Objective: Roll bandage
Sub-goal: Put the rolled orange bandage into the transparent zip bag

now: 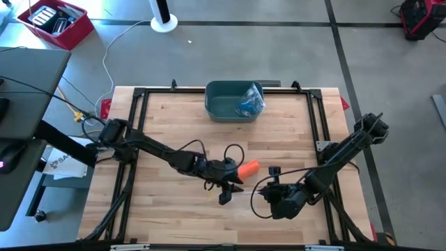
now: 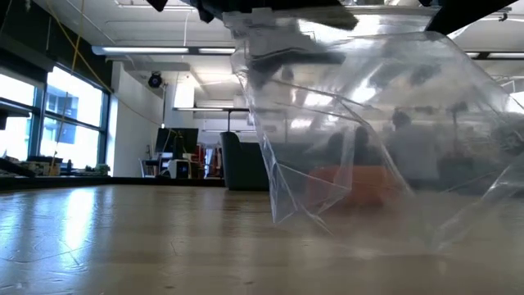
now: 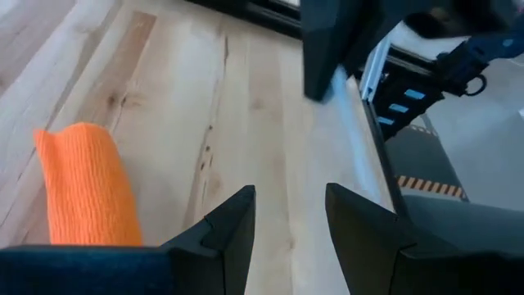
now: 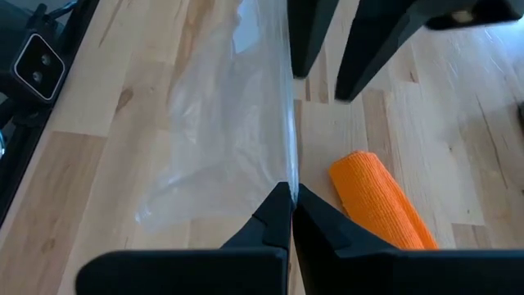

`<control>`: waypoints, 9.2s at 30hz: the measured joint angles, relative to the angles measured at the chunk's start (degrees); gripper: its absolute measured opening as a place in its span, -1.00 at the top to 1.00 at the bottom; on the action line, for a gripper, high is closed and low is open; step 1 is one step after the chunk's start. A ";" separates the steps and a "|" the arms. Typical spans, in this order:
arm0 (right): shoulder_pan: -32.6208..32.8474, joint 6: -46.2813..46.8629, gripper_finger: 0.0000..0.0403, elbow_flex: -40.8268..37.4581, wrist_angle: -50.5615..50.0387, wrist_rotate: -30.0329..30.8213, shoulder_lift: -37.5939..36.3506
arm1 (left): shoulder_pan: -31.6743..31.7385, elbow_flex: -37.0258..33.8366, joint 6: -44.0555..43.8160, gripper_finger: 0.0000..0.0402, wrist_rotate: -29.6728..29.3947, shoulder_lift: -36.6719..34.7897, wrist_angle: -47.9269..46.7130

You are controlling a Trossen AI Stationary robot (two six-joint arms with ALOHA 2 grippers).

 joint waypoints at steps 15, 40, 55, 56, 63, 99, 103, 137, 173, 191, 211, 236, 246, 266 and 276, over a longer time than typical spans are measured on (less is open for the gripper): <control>0.00 -0.02 1.00 0.00 -0.02 0.00 0.00 | -0.94 0.02 1.14 0.28 0.16 -0.33 3.54; 0.01 -0.63 1.00 0.00 0.19 0.02 0.00 | -3.43 0.00 1.01 0.28 1.13 -0.33 0.71; 0.00 -4.07 1.00 0.00 3.61 0.03 0.00 | -4.64 0.00 1.72 0.28 -0.67 -3.11 -3.73; 0.02 -4.08 1.00 0.00 3.66 0.03 0.00 | -4.86 0.00 1.99 0.28 -1.83 -4.02 -6.02; -0.19 -5.97 1.00 0.00 3.93 0.40 0.00 | -4.90 0.00 4.20 0.28 -13.59 -10.87 -13.43; -0.17 -18.83 1.00 0.00 7.07 25.42 11.19 | -8.06 -0.02 21.07 0.28 -25.03 -6.13 -9.42; -0.15 -19.12 1.00 0.00 7.30 24.78 11.21 | -8.22 -0.02 21.09 0.28 -25.05 -5.34 -9.25; -0.22 -18.88 1.00 0.00 7.61 23.54 11.17 | -8.68 0.02 17.10 0.49 -23.43 -5.73 -11.18; -0.22 -19.37 1.00 0.00 7.82 23.54 11.15 | -7.61 0.02 13.07 0.55 -25.50 -4.96 -19.31; -1.92 -16.04 0.99 0.02 9.00 23.10 11.15 | -8.45 0.05 9.05 0.99 -40.24 -1.67 -24.21; 0.33 -6.79 0.04 -1.90 4.36 18.30 -5.05 | -15.88 0.00 -15.17 1.00 -49.20 -1.73 -34.62; -13.46 -36.17 0.04 13.46 2.11 -5.36 19.71 | -14.91 0.02 -7.87 1.00 -47.90 -1.73 -20.80; -11.83 -35.20 0.05 15.96 2.77 -6.11 21.49 | -15.86 0.02 -7.32 1.00 -55.05 -1.63 -21.12; -14.16 -39.62 0.05 22.79 -4.57 1.06 20.24 | -14.49 0.04 -7.45 1.00 -55.01 -0.31 -21.19; -16.83 -35.04 0.05 14.69 -1.74 -15.54 20.24 | -16.98 0.04 -3.99 1.00 -64.73 -2.27 -21.14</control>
